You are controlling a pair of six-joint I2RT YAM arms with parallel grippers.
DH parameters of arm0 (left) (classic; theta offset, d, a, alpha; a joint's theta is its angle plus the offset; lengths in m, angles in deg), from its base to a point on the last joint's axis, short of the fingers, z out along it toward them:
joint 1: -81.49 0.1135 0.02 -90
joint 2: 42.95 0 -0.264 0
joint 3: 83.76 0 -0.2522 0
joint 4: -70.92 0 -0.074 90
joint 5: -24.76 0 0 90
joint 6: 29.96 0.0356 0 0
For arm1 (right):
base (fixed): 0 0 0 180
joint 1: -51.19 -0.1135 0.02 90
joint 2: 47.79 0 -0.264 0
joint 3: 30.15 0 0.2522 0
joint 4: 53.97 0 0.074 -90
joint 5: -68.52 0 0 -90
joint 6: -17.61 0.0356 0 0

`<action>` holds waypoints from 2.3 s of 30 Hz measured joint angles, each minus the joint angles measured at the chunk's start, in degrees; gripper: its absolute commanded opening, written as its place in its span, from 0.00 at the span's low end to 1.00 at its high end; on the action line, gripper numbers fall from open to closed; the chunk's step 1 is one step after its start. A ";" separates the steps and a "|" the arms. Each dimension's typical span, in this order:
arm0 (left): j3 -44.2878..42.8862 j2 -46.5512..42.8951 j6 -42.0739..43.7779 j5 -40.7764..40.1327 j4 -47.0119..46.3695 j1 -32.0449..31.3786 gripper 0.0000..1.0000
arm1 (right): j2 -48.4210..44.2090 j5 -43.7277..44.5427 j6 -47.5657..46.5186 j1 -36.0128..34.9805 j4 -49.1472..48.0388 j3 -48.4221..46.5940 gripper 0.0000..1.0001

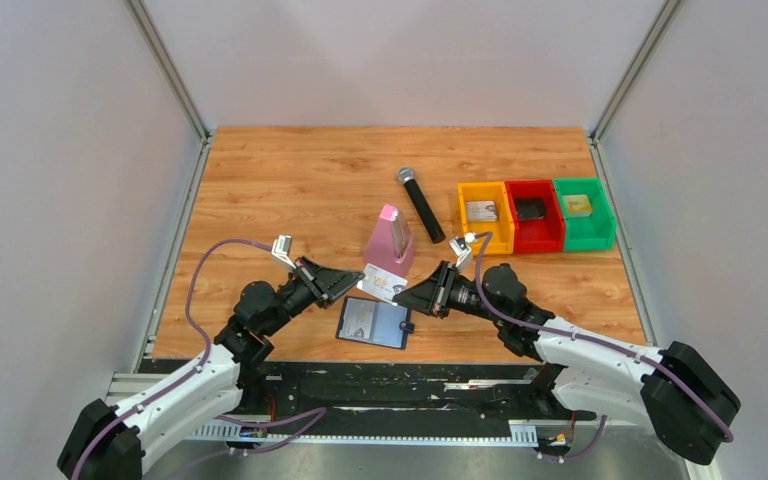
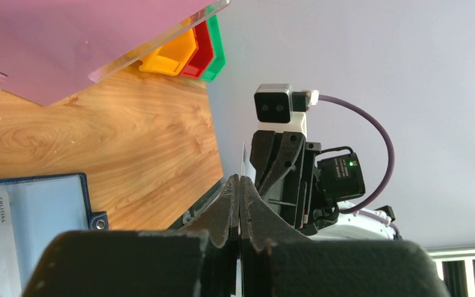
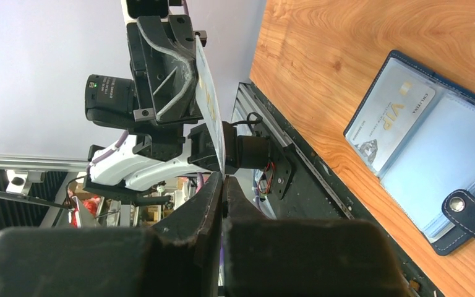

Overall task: Take the credit cards out of the card holder
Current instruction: Place the credit card in the storage box.

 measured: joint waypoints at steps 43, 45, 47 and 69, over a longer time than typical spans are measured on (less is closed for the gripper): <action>-28.59 -0.07 41.97 -1.01 54.34 -0.50 1.00 | 25.81 -10.73 -54.31 50.16 71.91 -52.59 0.00; -28.59 -0.55 43.25 -1.86 56.02 -0.50 1.00 | 29.83 -10.97 -55.56 50.16 72.74 -55.30 0.00; -28.59 -1.25 44.19 -2.73 57.40 -0.50 1.00 | 33.92 -11.32 -56.94 50.16 73.79 -58.10 0.00; -28.50 -3.63 45.53 -7.32 59.93 -0.50 1.00 | 57.61 -12.55 -63.65 50.12 83.69 -77.11 0.02</action>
